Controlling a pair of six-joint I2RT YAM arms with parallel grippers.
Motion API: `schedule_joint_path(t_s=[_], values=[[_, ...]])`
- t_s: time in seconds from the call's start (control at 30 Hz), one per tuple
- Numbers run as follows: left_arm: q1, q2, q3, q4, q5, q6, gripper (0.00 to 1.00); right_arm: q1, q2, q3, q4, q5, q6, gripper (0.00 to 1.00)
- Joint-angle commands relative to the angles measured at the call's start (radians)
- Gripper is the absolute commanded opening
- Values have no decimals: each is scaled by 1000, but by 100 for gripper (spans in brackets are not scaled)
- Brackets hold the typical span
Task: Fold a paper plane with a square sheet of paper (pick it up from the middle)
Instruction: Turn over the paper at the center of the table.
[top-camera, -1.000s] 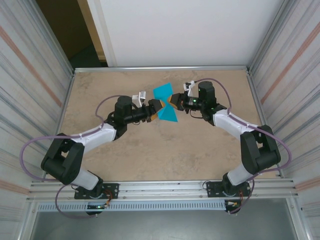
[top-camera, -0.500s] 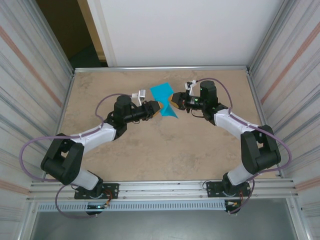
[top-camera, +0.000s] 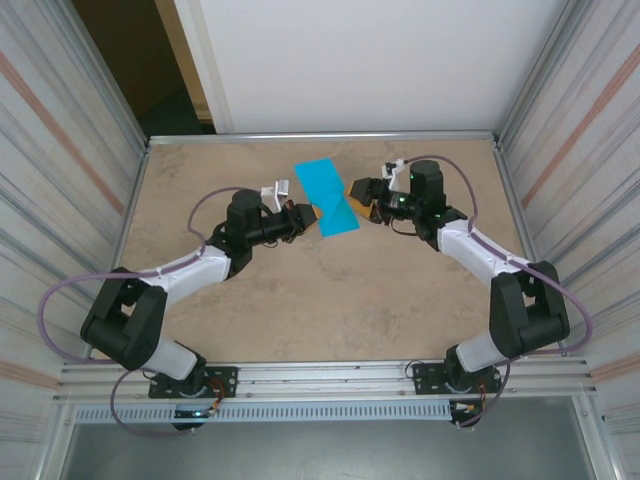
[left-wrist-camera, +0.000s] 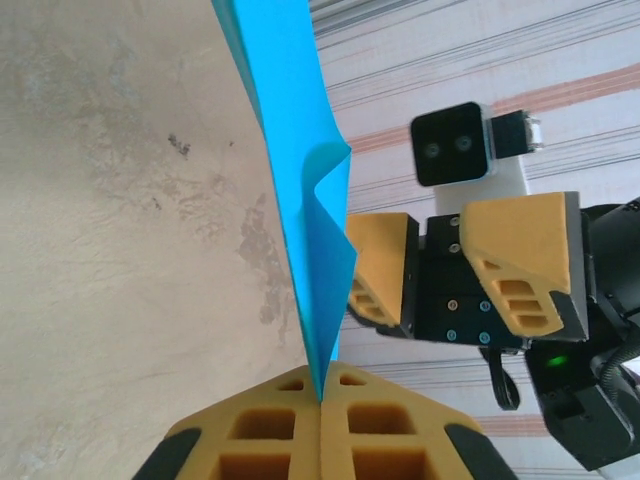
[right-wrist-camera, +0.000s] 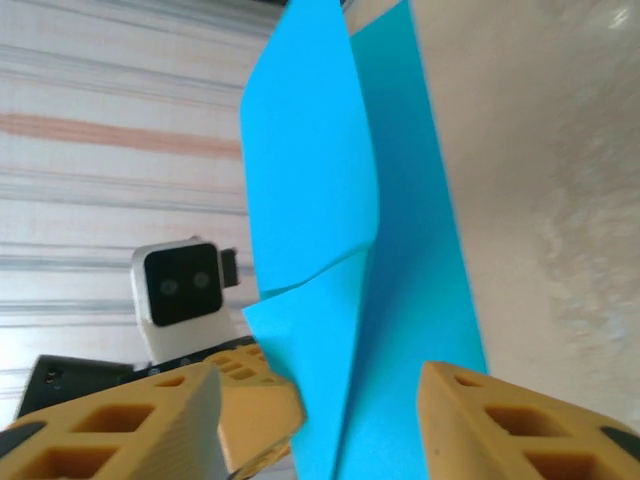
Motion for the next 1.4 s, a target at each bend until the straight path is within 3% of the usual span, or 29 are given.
schedule_joint_path(t_s=[0.0, 0.13, 0.3, 0.4, 0.53, 0.73, 0.9, 1.1, 1.37], values=[[11, -72, 50, -188, -49, 136, 5, -32, -56, 25, -223, 128, -135, 62], [-4, -107, 173, -622, -206, 372, 5, -80, -94, 25, -346, 234, -212, 71], [-113, -18, 464, -1211, -661, 613, 6, -104, -151, 32, -447, 372, -294, 78], [-170, 58, 573, -1358, -857, 673, 6, -108, -168, 38, -481, 425, -320, 78], [-208, 152, 683, -1475, -1032, 703, 6, -112, -179, 36, -497, 451, -326, 79], [-249, 364, 863, -1697, -1294, 641, 7, -118, -198, 18, -516, 491, -329, 79], [-278, 537, 950, -1747, -1303, 610, 8, -139, -199, 4, -528, 500, -308, 77], [-302, 694, 1026, -1722, -1233, 586, 9, -168, -202, -20, -520, 484, -289, 77], [-294, 796, 1096, -1625, -917, 589, 16, -173, -198, -39, -506, 474, -277, 77]])
